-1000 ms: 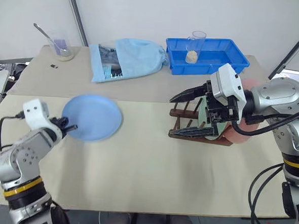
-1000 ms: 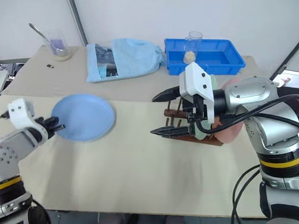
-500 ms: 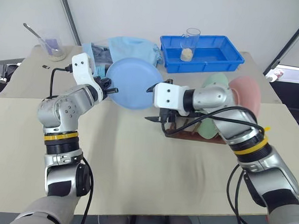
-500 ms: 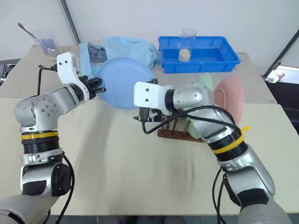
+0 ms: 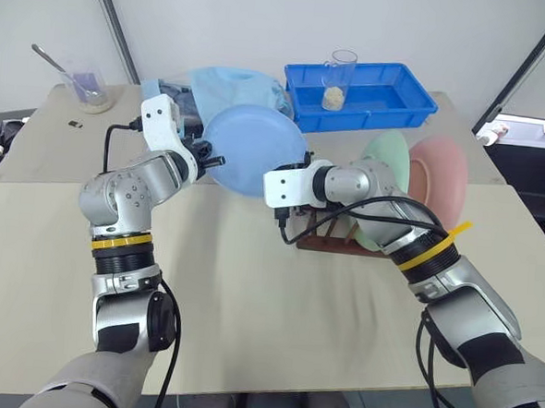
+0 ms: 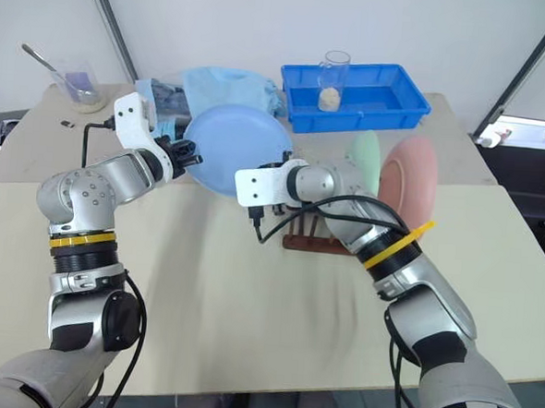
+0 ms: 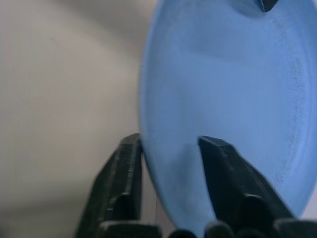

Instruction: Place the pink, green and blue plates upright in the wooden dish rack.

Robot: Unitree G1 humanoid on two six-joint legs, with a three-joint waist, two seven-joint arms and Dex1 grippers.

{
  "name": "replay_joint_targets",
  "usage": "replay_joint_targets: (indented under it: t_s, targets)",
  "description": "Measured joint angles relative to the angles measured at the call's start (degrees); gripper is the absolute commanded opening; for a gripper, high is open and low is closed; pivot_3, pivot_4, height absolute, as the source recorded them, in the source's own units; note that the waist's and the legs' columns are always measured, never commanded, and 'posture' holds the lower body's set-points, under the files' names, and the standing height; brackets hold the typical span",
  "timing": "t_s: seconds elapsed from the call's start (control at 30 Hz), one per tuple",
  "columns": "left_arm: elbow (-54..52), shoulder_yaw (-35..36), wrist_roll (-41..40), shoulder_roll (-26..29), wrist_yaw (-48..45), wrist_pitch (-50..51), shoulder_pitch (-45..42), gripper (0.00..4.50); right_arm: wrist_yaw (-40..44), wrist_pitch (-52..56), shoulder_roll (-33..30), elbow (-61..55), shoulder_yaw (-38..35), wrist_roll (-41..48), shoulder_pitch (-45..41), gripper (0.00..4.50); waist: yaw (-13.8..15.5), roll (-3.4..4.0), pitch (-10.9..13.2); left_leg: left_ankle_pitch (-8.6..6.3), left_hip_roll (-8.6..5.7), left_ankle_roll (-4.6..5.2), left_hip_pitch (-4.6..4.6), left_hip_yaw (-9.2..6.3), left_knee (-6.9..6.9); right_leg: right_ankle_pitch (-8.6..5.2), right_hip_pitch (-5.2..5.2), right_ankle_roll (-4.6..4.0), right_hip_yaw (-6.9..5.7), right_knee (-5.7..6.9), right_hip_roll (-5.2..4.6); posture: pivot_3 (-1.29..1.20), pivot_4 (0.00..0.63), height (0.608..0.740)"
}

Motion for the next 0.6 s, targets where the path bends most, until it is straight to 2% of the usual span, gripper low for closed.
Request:
replay_joint_targets:
  t_s: [0.07, 0.1, 0.2, 0.3, 0.4, 0.5, 0.53, 0.6]
  targets:
    - [0.0, 0.5, -0.1, 0.0, 0.1, 0.1, 0.0, 0.00, 0.0, -0.6, 0.4, 0.1, 0.0, -0.8, 0.1, 0.22, -0.2, 0.00, 0.0, 0.00, 0.00, 0.00, 0.00, 0.00, 0.00, 0.00, 0.00, 0.00, 0.00, 0.00, 0.00, 0.00, 0.150, 0.740]
    - [-0.2, 0.6, -0.2, 0.1, -0.1, 0.2, -0.1, 0.00, 0.1, -1.0, 0.4, 0.2, 0.1, -1.3, 0.2, 0.05, -0.2, 0.00, 0.0, 0.00, 0.00, 0.00, 0.00, -0.01, 0.00, 0.00, 0.00, 0.00, -0.01, 0.01, 0.00, 0.00, 0.150, 0.740]
    - [-0.3, 0.6, -0.4, 1.8, -1.8, 1.2, 0.0, 0.00, 0.1, -2.0, 1.2, 0.1, 0.1, -2.0, 0.4, 0.05, -0.4, 0.00, 0.0, 0.00, 0.00, 0.00, 0.00, -0.01, 0.00, 0.00, 0.00, 0.00, 0.00, 0.02, 0.01, 0.00, 0.150, 0.740]
    - [-0.6, -0.9, -2.1, 7.1, -9.4, 0.8, 2.2, 1.09, 0.0, -2.4, 1.6, -0.8, 0.0, -2.3, 0.5, 0.00, -0.7, 0.00, 0.0, 0.00, 0.00, 0.00, 0.05, -0.01, -0.03, 0.00, -0.08, 0.00, 0.00, 0.19, 0.01, 0.00, 0.150, 0.740]
    - [-0.4, -1.9, -4.0, 12.2, -18.1, 0.2, 4.7, 2.51, 0.0, -2.6, 1.4, -1.7, -0.4, -2.3, 0.7, 0.00, -1.1, 0.00, 0.0, 0.00, 0.00, -0.01, 0.09, -0.03, -0.04, 0.00, -0.08, 0.00, -0.02, 0.22, 0.02, 0.00, 0.150, 0.740]
    - [1.9, -3.1, -6.1, 21.0, -32.7, -3.7, 7.4, 3.78, 0.0, -2.6, 1.0, -3.4, -1.7, -2.3, 0.8, 0.00, -1.6, 0.01, 0.0, 0.01, 0.00, -0.01, 0.09, -0.03, -0.05, 0.00, -0.09, -0.01, -0.02, 0.22, 0.02, 0.00, 0.150, 0.740]
    - [3.0, -4.0, -5.4, 24.3, -38.2, -7.9, 8.3, 4.29, 0.0, -2.6, 0.4, -4.3, -2.7, -2.3, 0.8, 0.00, -1.6, 0.01, 0.0, 0.01, 0.00, -0.01, 0.09, -0.04, -0.05, 0.00, -0.09, -0.01, -0.04, 0.20, 0.02, 0.00, 0.150, 0.740]
    - [5.3, -6.3, -2.3, 28.1, -45.5, -17.5, 8.8, 4.29, 0.7, -1.9, -0.3, -6.3, -4.5, -1.3, 1.0, 0.00, -1.4, 0.01, 0.0, 0.00, 0.00, -0.02, 0.10, -0.08, -0.05, 0.00, -0.05, -0.01, -0.10, 0.12, 0.02, 0.00, 0.150, 0.740]
